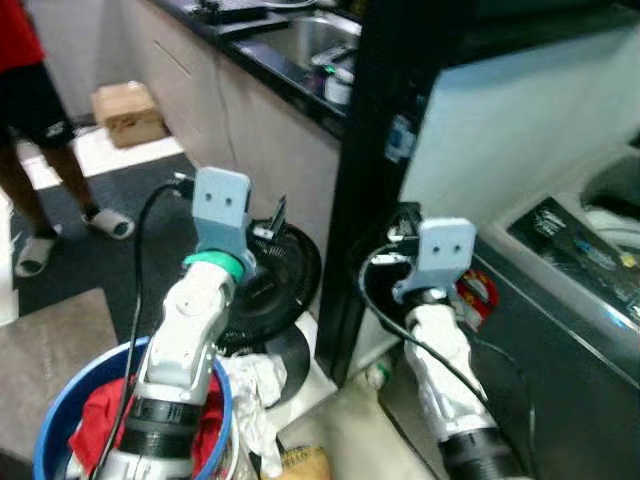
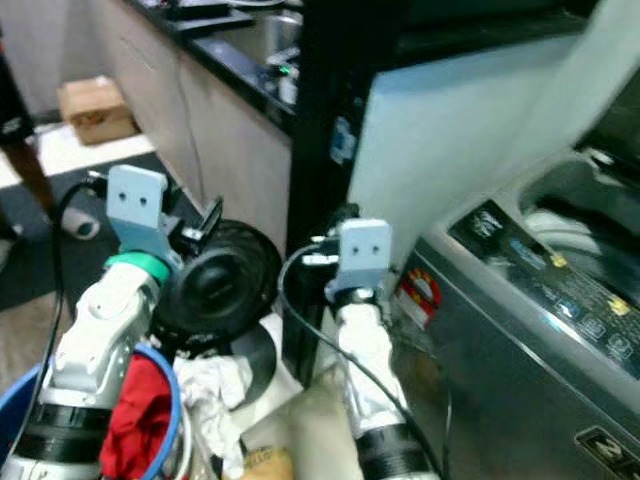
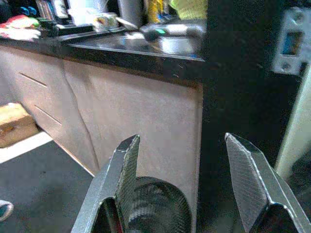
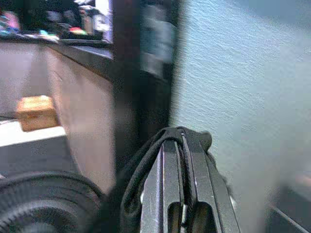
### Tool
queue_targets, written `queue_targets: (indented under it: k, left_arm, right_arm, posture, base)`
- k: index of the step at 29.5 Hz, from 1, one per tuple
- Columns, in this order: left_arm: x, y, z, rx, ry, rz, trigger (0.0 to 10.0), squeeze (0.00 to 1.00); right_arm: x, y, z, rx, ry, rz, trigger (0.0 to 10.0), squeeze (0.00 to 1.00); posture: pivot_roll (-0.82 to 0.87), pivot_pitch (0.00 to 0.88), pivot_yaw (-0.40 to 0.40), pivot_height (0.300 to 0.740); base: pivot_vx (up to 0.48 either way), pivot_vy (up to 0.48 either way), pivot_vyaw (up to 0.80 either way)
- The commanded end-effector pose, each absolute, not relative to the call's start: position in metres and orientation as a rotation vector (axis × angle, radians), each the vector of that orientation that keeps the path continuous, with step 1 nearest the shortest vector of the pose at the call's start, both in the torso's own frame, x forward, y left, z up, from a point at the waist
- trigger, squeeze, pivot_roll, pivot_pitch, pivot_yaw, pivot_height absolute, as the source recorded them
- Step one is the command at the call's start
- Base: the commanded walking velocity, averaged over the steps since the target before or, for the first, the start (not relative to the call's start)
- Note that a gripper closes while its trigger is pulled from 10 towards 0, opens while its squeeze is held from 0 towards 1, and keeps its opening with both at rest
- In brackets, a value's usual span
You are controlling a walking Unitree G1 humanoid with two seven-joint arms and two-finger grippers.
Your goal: Clothes washing
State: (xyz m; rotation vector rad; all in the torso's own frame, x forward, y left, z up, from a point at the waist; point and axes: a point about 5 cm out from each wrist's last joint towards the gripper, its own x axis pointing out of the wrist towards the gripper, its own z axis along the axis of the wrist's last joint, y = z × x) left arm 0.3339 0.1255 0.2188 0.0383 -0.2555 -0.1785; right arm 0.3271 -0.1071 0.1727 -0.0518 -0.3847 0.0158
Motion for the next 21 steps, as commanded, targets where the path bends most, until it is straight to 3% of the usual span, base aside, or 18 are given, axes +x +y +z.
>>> queue_targets:
  k: [1, 21]
  left_arm:
    - [0.333, 0.122, 0.2185, 0.036, -0.249, -0.194, 10.0, 0.0]
    - [0.3318, 0.1212, 0.2218, 0.032, -0.254, -0.197, 10.0, 0.0]
  right_arm:
    - [0.3263, -0.1129, 0.1721, -0.053, -0.379, -0.008, 10.0, 0.0]
    - [0.3256, -0.1129, 0.1719, -0.053, -0.375, -0.013, 10.0, 0.0]
  posture:
    - [0.09, 0.0, 0.047, 0.74]
    - [0.09, 0.0, 0.049, 0.74]
  base:
    - [0.0, 0.0, -0.8]
    - [0.0, 0.0, -0.8]
